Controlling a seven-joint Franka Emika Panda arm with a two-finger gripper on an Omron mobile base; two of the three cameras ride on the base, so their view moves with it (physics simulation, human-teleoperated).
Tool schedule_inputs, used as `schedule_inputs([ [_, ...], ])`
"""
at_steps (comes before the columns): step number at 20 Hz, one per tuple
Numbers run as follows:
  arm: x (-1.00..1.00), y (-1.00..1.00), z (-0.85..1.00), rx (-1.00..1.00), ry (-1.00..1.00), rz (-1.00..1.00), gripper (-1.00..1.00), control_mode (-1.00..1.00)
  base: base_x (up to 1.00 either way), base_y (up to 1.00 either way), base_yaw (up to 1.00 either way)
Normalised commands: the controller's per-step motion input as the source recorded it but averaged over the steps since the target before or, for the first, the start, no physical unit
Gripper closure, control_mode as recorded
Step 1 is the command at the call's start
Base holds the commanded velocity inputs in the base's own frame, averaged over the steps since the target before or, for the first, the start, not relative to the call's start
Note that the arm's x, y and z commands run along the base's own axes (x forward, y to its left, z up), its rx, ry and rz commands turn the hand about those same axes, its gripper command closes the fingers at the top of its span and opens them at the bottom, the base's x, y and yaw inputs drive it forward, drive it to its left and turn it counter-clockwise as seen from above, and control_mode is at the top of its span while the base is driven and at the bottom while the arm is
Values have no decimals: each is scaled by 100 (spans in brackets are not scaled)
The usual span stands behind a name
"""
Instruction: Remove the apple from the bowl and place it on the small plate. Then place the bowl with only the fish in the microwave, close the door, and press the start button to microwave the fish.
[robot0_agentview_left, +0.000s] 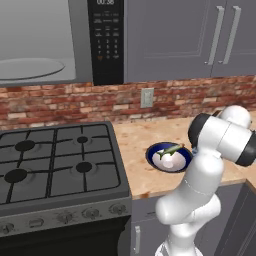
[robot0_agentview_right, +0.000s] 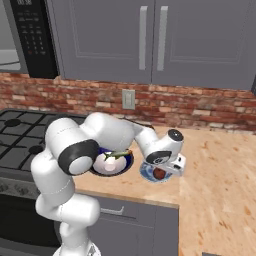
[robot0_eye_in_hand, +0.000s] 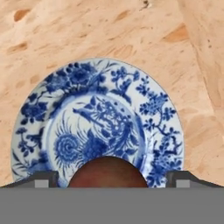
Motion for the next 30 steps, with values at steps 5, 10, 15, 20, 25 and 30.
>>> schedule_inputs([
  [5,-4,1,51,0,-15,0,-100,-100,0,0,0],
  [10,-71,45,80,0,-37,-3,-100,-100,0,0,0],
  [15,-89,100,29,-4,-17,-12,-100,-100,0,0,0],
  [20,-62,100,0,-2,0,-7,-100,-100,0,0,0],
  [25,-28,100,24,0,4,-7,-100,-100,0,0,0],
  [30,6,38,41,6,17,-8,-100,-100,0,0,0],
])
